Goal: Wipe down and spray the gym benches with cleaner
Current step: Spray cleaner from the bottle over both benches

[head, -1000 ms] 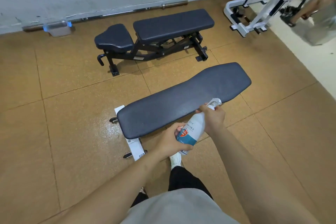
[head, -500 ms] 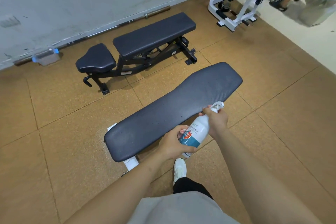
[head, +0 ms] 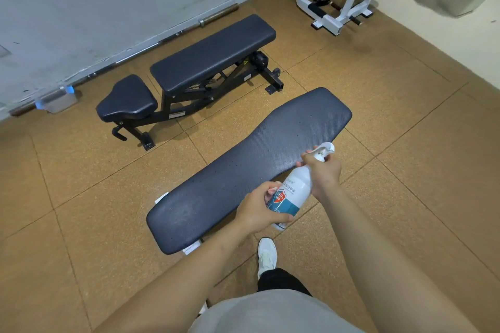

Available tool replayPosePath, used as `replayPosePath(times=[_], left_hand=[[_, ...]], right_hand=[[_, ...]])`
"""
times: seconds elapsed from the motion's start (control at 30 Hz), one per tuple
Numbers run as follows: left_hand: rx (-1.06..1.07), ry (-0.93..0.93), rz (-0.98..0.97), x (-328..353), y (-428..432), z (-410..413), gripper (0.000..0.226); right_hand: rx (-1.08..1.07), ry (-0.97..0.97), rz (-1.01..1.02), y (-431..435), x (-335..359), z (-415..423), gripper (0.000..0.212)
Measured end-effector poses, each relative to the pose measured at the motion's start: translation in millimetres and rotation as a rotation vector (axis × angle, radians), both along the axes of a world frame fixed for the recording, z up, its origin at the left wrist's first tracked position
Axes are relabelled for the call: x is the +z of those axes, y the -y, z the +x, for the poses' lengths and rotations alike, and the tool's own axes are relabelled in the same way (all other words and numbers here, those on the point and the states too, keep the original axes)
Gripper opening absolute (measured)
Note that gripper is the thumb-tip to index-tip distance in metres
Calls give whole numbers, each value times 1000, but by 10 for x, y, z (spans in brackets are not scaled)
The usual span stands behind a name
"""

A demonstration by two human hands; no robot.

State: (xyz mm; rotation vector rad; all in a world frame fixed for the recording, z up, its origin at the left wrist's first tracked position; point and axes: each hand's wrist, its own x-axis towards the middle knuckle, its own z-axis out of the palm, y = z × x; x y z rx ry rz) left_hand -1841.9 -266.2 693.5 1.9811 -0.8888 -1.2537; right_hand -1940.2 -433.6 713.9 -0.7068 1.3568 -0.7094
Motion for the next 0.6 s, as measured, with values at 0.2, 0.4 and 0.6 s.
replayPosePath(times=[0.2,0.4,0.6], left_hand=[[81,6,-4,-11,-517,278,87],[218,-16,-25,-8,-1468,694,80],[354,-78,-65,55,-2806,1181,80]], right_hand=[[59,-28,38,-437,-42,389,19],[268,44,4,-1299,75,1034,20],[475,28,-68,-2565,222,1750,18]])
